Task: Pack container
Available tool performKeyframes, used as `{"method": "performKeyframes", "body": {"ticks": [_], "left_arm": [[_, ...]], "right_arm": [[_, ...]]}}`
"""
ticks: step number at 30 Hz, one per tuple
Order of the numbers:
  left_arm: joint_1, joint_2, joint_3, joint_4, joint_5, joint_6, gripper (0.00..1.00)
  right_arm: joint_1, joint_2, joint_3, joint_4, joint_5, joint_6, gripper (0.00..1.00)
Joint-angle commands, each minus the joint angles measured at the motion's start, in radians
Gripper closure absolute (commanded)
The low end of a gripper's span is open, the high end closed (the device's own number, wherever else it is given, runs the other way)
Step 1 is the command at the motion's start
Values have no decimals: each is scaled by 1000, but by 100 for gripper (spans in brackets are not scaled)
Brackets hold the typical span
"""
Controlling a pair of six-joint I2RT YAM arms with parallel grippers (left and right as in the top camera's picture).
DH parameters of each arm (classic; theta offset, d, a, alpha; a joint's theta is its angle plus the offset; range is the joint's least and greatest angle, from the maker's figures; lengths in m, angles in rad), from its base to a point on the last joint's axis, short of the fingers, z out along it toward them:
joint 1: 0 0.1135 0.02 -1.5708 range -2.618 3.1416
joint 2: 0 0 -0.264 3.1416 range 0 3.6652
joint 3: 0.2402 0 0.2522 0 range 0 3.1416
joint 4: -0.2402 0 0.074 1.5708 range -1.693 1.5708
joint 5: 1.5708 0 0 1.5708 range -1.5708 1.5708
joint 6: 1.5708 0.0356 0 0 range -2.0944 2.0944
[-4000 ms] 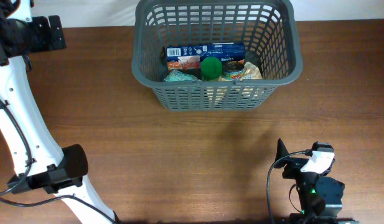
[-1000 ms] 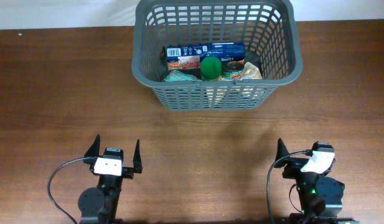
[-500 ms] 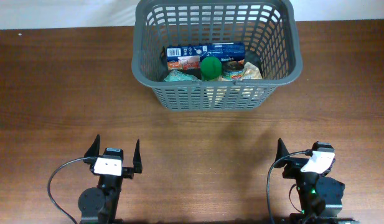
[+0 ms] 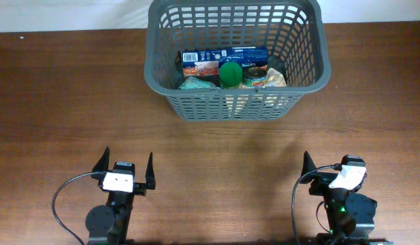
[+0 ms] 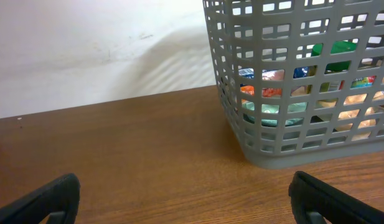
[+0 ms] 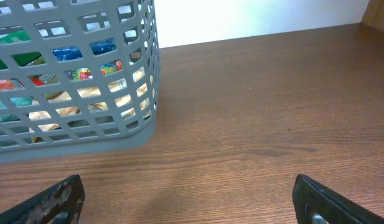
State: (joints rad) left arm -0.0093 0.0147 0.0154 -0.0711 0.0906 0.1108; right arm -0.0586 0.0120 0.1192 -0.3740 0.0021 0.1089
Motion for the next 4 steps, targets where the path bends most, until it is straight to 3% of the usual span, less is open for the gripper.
{"method": "performKeyframes", "body": {"ticks": [1,4], "left_arm": [[-3,-9,-6,0,7,-5,1],[-3,-9,-6,0,7,-5,1]], "right_arm": [[-8,-8,-7,-1,9,3,1],[-8,-8,-7,-1,9,3,1]]}}
